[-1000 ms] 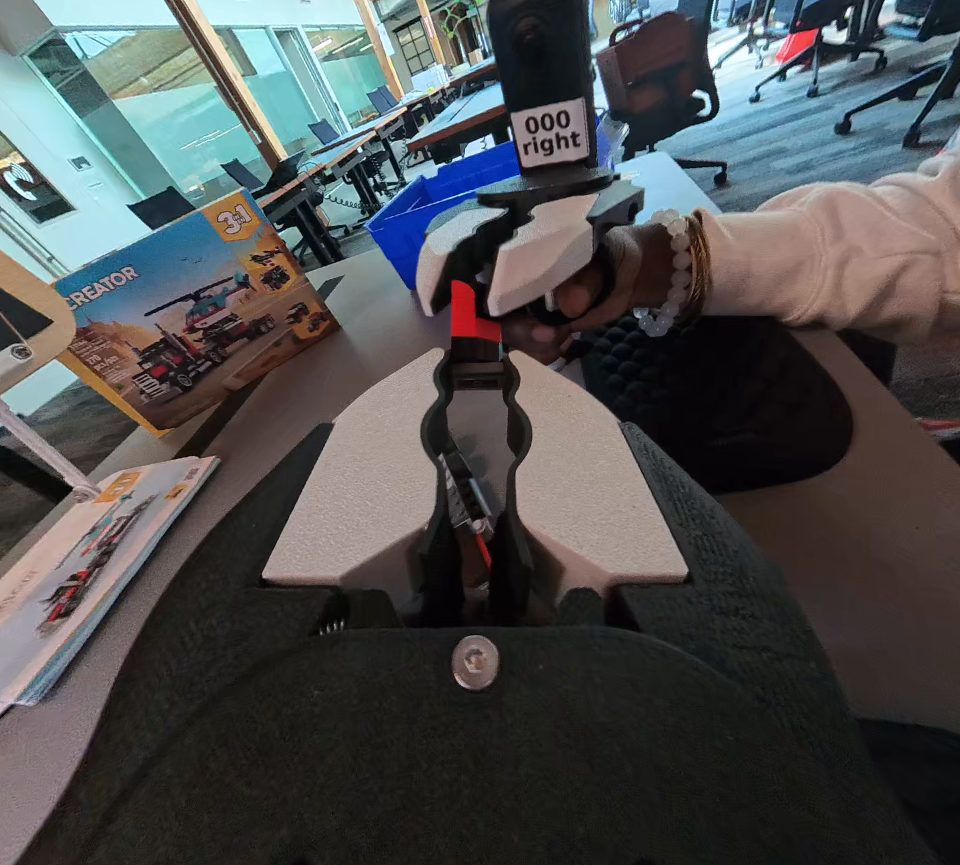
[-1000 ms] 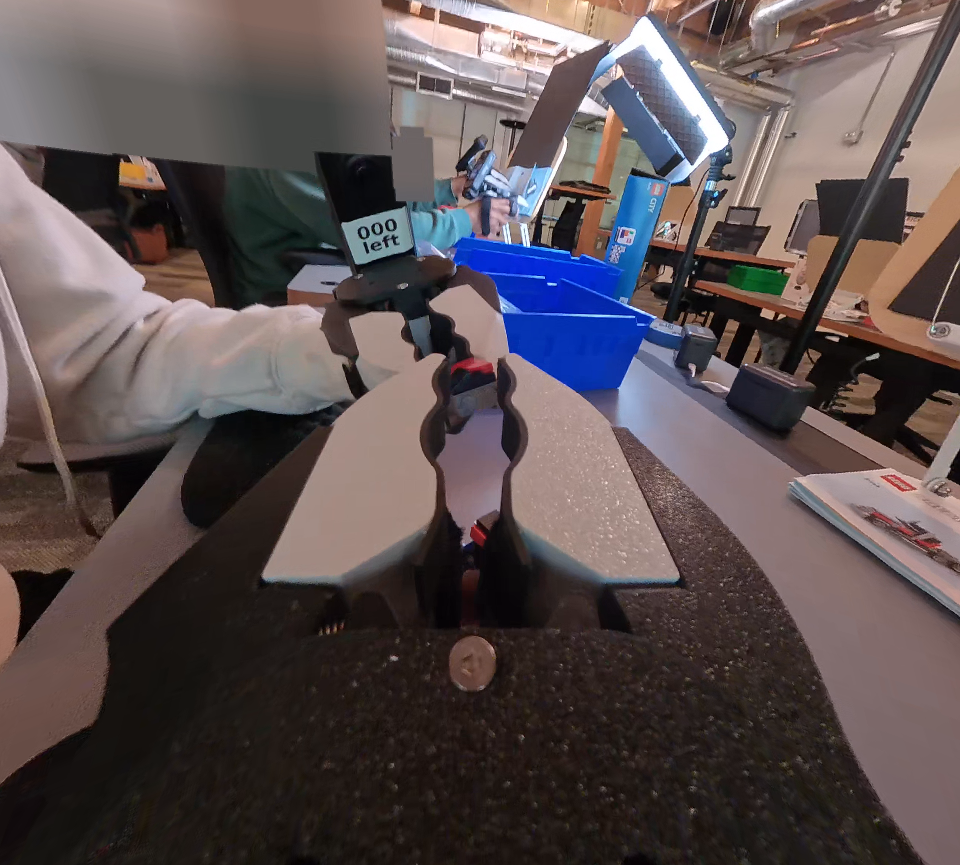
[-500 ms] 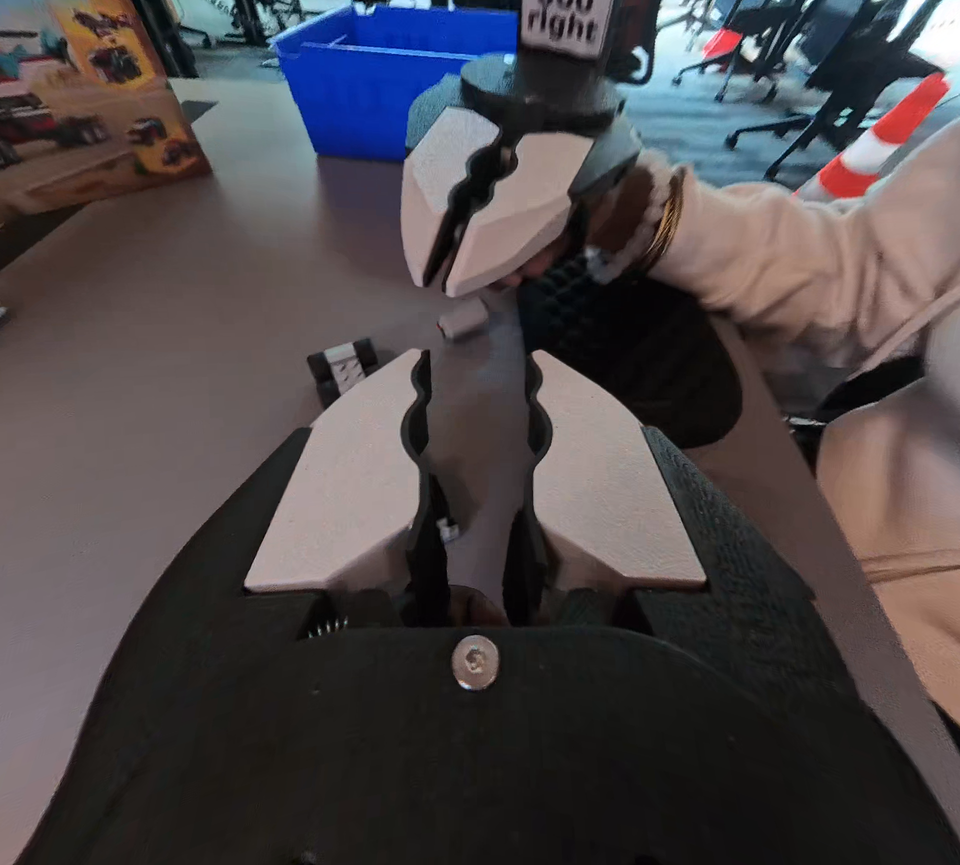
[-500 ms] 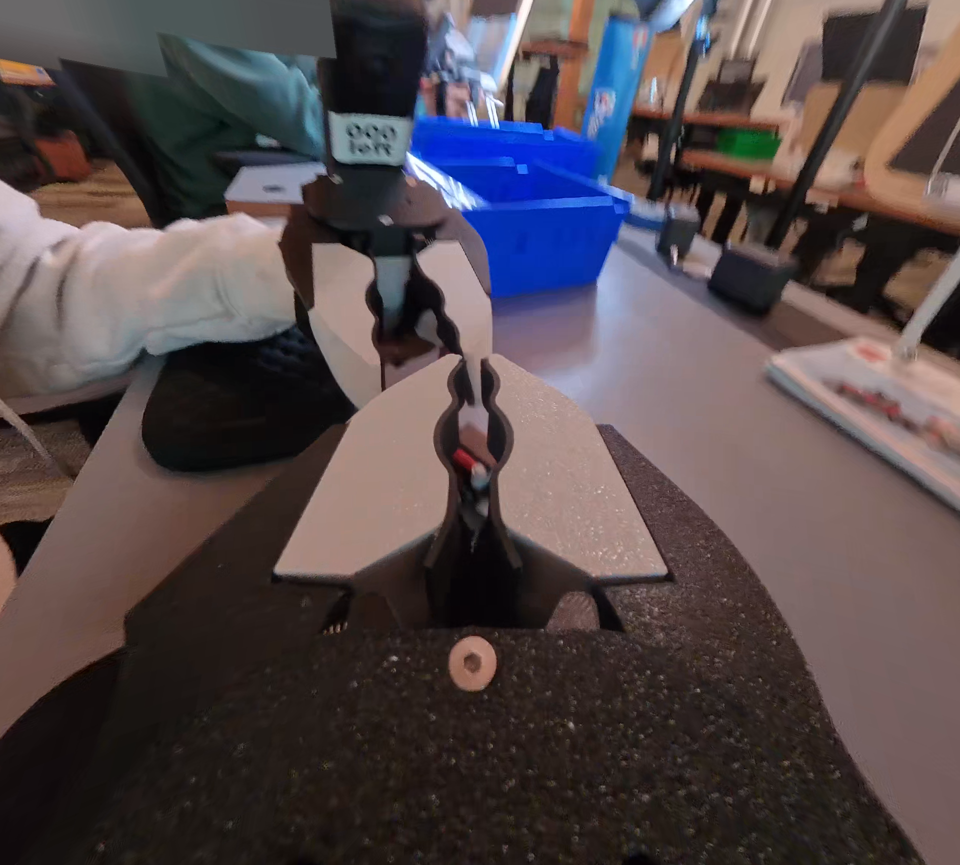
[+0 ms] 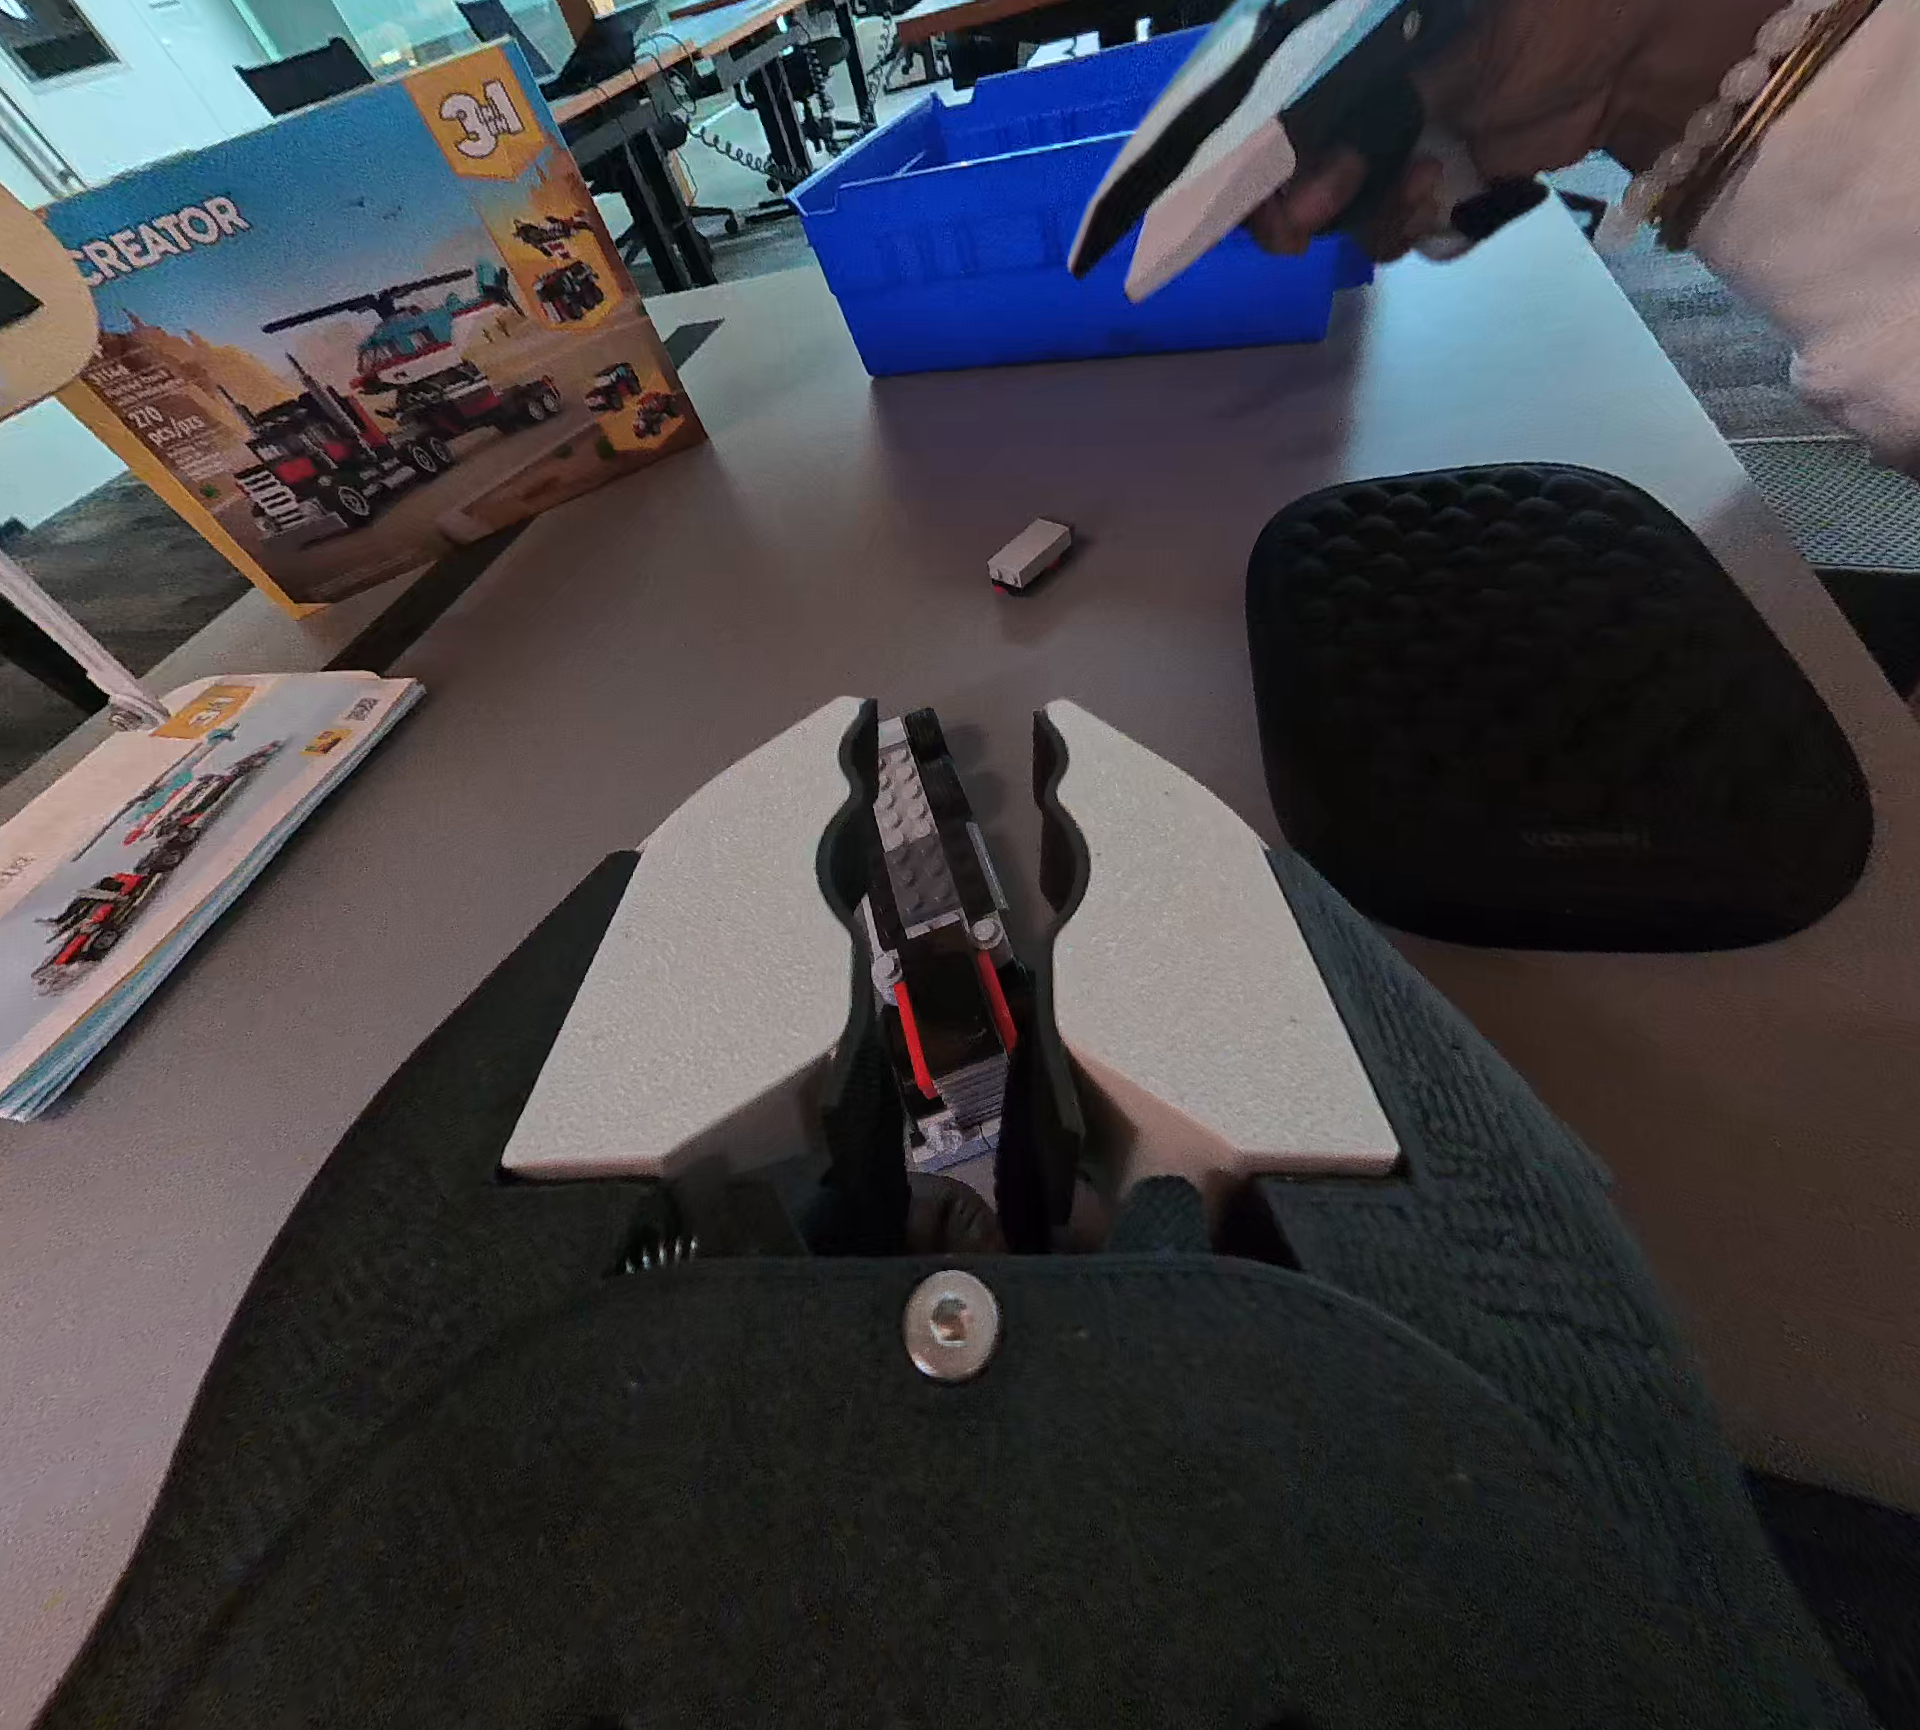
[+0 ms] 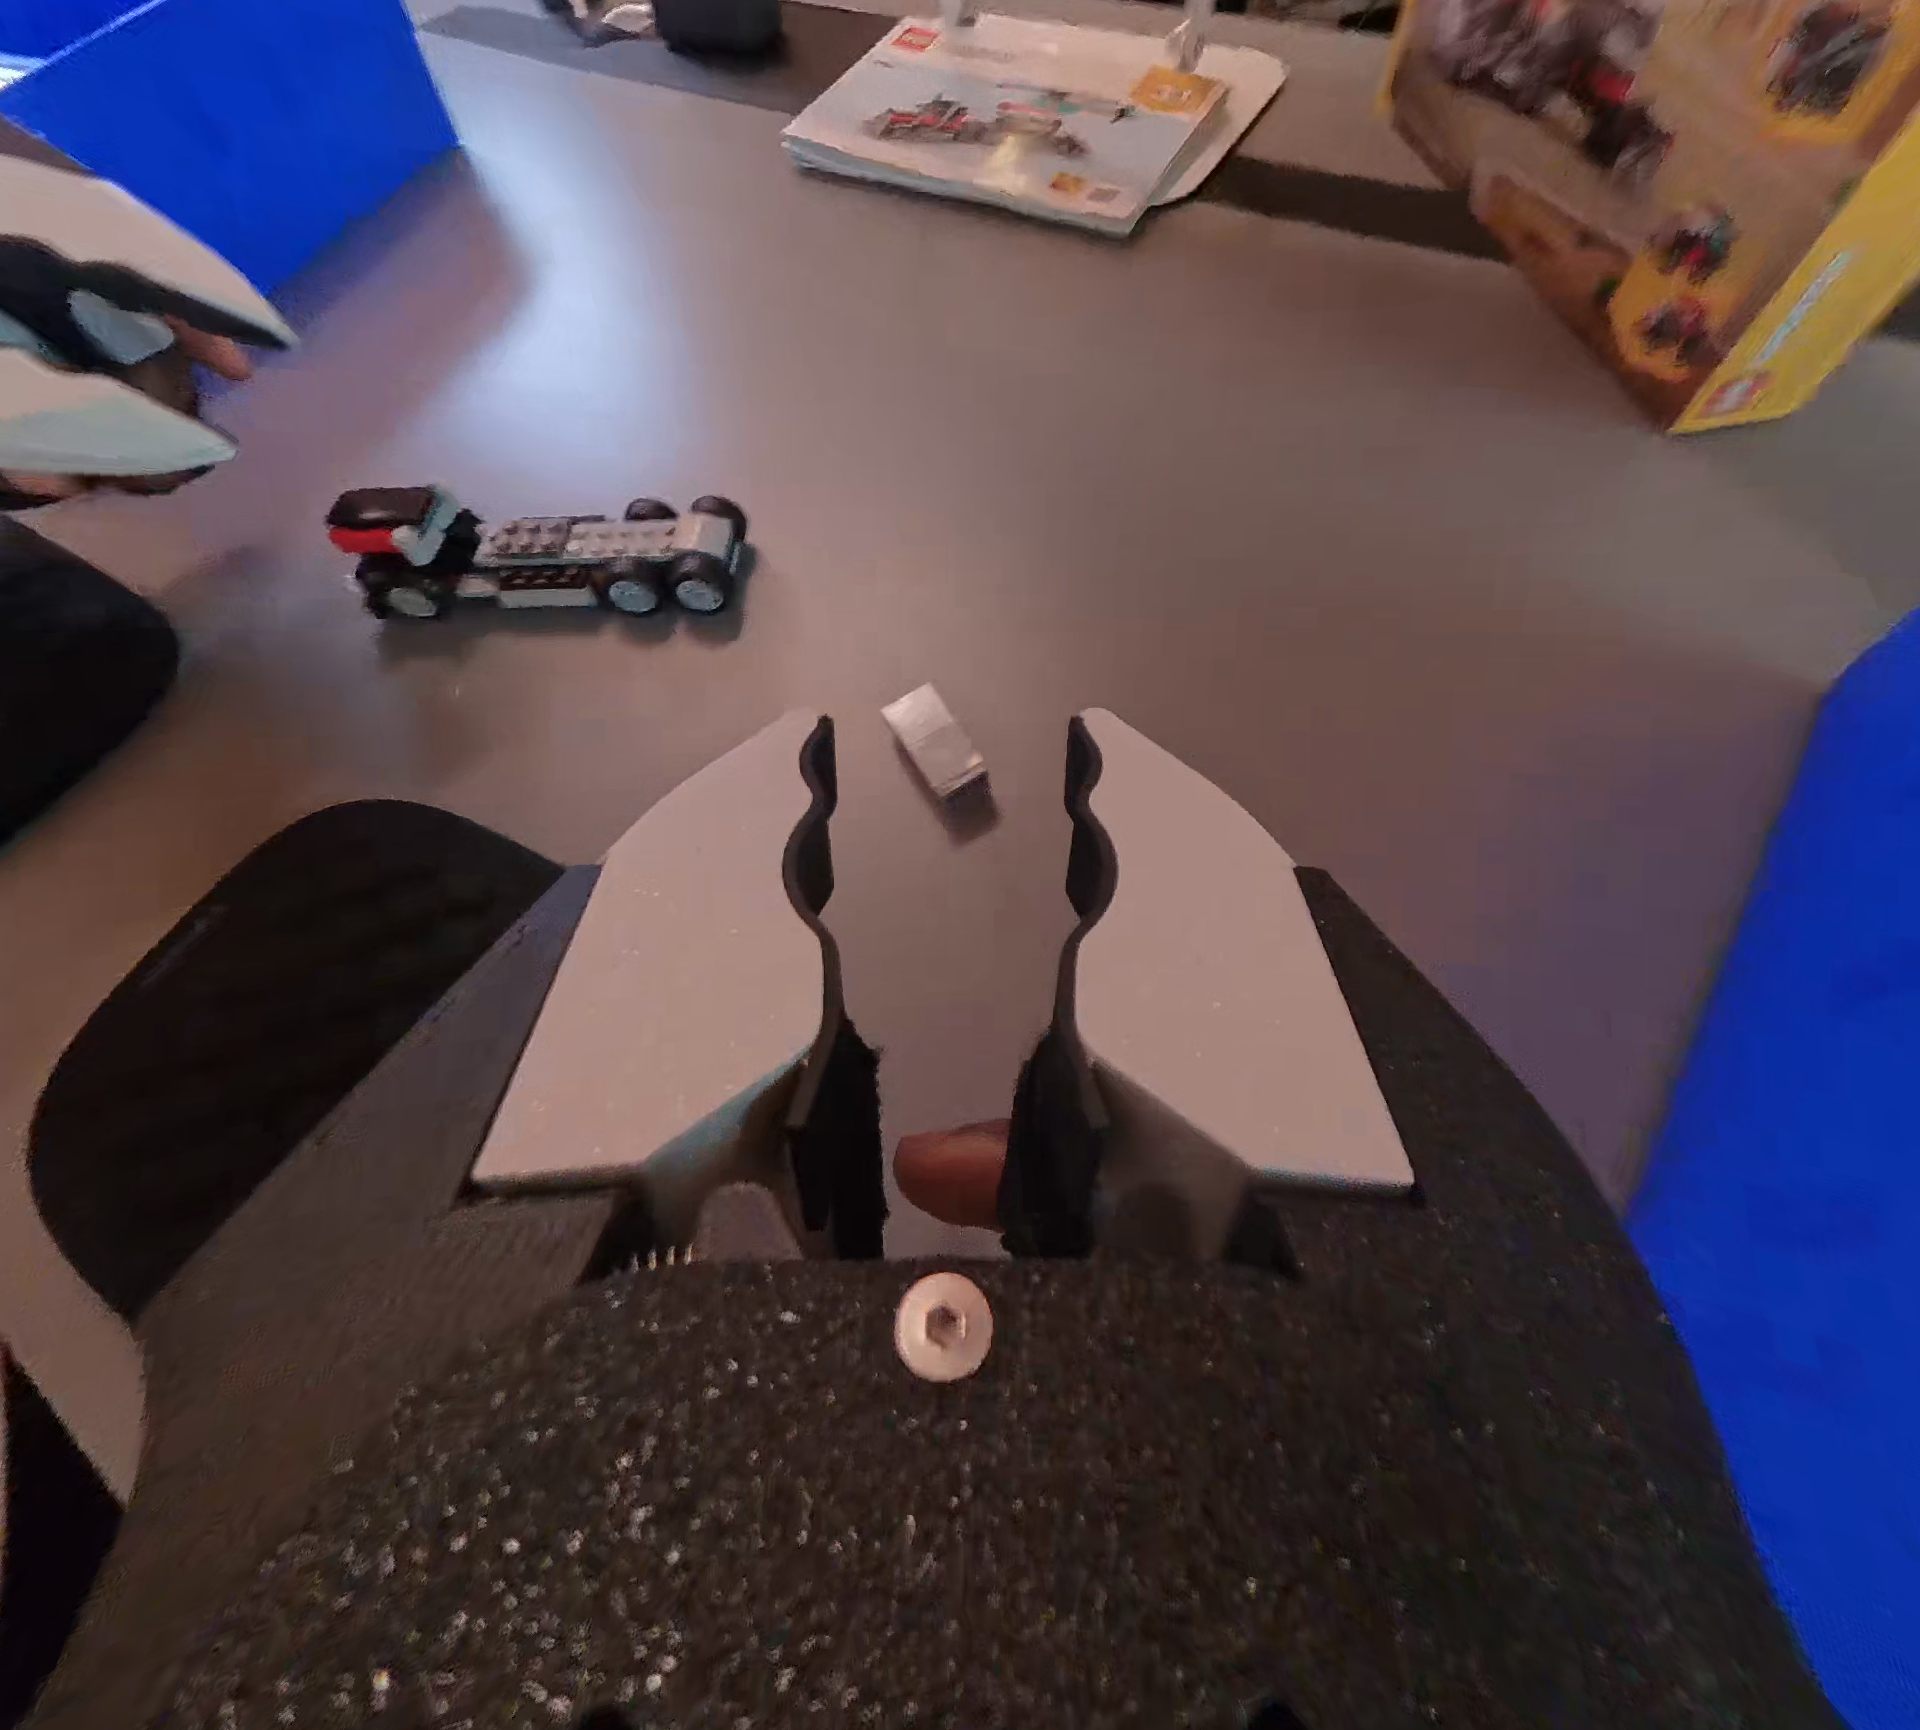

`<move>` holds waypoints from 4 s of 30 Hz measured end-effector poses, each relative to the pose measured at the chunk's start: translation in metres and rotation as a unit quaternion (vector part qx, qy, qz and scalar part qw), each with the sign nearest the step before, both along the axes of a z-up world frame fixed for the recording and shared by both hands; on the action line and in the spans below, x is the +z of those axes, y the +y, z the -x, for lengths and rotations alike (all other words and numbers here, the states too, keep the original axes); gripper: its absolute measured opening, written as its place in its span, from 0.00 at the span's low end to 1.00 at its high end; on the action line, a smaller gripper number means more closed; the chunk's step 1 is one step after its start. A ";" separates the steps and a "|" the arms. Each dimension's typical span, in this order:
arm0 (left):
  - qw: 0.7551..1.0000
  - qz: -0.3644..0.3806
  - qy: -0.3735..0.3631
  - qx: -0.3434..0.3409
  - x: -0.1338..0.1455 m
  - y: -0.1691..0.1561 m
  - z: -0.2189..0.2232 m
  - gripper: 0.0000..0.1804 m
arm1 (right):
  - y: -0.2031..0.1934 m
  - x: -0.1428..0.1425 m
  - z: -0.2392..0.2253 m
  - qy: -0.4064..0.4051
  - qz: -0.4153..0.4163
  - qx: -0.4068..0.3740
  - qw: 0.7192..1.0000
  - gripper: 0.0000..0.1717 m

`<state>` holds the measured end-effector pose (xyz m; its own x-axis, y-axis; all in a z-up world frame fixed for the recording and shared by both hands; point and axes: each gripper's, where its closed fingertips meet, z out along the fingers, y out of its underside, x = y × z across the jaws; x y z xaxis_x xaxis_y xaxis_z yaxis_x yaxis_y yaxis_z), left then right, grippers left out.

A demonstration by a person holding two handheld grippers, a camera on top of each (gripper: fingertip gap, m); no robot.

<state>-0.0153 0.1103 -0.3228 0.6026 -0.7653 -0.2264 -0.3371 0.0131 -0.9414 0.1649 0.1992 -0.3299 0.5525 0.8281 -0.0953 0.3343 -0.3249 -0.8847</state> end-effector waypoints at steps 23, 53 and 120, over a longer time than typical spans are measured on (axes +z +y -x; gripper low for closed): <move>0.990 -0.042 -0.103 -0.085 0.031 -0.028 -0.032 0.29 | -0.093 -0.002 0.126 0.004 -0.022 0.349 0.937 0.10; 0.979 0.041 -0.112 -0.166 0.025 -0.050 -0.042 0.10 | -0.140 0.049 0.146 0.123 -0.091 0.423 0.893 0.09; 0.940 0.107 -0.274 -0.172 0.047 -0.043 -0.030 0.10 | 0.065 0.064 -0.204 0.182 -0.035 -0.287 0.940 0.29</move>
<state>0.0149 0.0672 -0.2757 0.2925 -0.9291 0.2262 0.1887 -0.1758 -0.9662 0.3689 0.2639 -0.2654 0.8511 0.4158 -0.3206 -0.2070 -0.2955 -0.9327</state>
